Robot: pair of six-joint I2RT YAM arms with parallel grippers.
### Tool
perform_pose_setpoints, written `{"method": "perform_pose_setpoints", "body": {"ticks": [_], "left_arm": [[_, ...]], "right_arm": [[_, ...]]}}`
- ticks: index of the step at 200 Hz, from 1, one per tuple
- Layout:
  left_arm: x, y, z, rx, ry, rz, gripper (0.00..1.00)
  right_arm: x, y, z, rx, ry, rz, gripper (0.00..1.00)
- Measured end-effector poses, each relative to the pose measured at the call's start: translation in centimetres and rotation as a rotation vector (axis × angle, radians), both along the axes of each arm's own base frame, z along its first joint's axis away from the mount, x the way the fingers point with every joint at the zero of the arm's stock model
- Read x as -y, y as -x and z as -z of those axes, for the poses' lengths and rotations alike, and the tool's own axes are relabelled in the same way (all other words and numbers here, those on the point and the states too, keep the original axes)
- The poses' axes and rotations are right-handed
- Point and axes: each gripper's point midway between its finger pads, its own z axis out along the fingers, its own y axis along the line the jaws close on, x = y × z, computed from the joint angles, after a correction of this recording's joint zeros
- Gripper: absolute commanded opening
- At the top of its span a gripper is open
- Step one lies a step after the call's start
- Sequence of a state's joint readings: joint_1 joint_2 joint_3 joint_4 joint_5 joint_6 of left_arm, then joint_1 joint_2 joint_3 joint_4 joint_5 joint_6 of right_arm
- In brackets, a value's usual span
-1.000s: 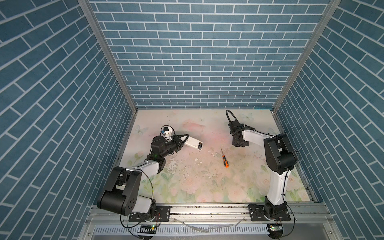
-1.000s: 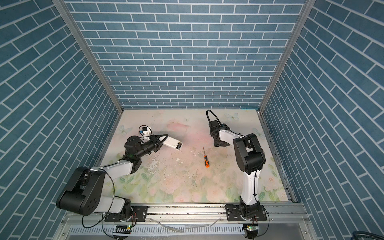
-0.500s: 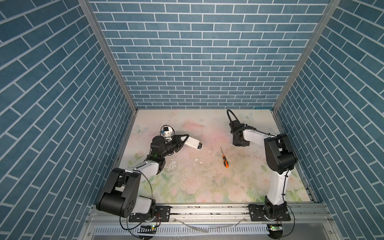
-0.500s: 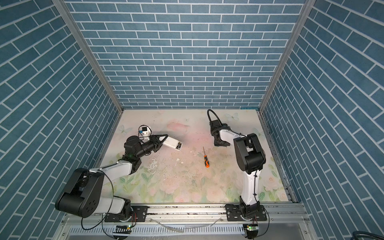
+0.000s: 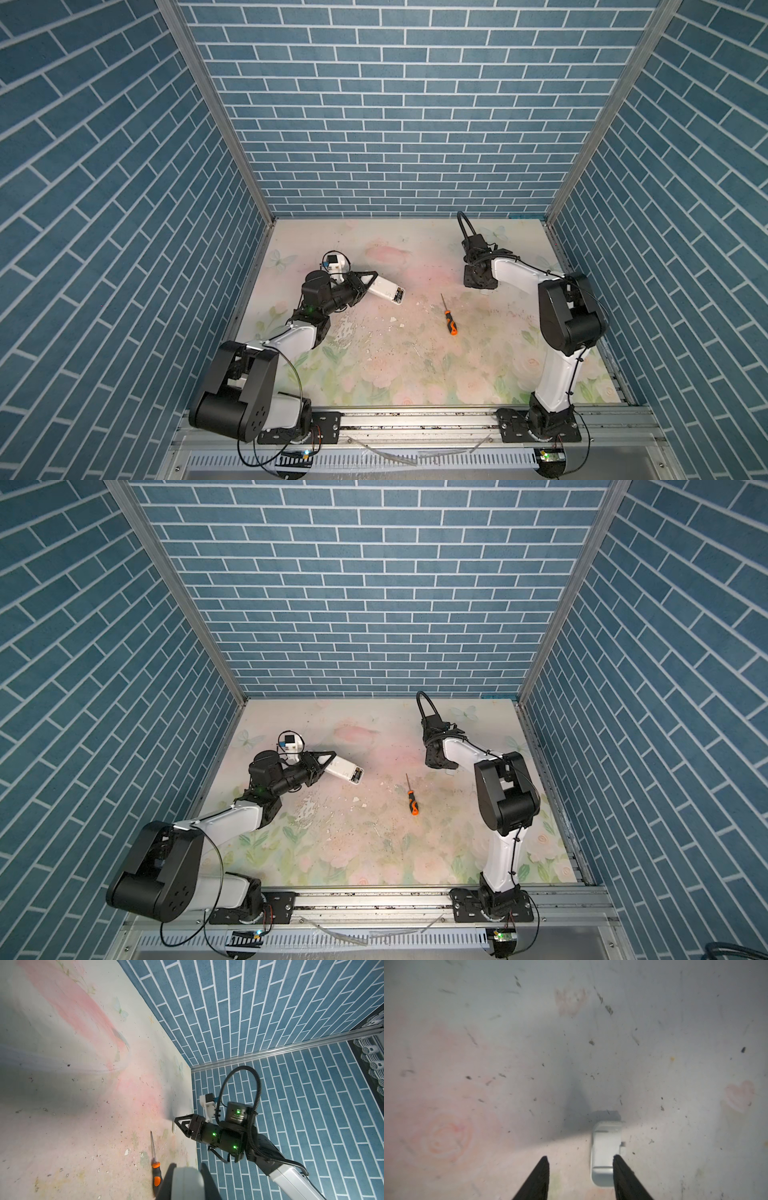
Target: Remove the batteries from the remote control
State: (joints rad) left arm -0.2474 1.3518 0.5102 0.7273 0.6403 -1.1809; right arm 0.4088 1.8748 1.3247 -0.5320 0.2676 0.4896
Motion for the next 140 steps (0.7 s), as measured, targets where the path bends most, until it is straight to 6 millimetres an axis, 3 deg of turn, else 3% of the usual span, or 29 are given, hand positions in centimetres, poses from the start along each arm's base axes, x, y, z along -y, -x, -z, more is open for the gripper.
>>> {"method": "perform_pose_setpoints", "body": {"ticks": [27,50,112,140], "left_arm": [[0.0,0.0,-0.7,0.019,-0.015,0.005,0.0],[0.1,0.1,-0.4,0.007,-0.025,0.015,0.0],[0.8,0.3,0.1,-0.016,-0.018,0.063,0.0],[1.2,0.1,0.3,-0.028,0.012,0.084,0.0]], "right_arm": [[-1.4,0.7,-5.1,0.091,-0.051,-0.063,0.52],[-4.2,2.4,-8.5,0.144,-0.075,-0.181,0.52],[-15.1,10.1,-11.8,0.14,-0.214,-0.636,0.59],[-18.4,12.8,-13.1,0.139,-0.308,-0.79,0.62]]}}
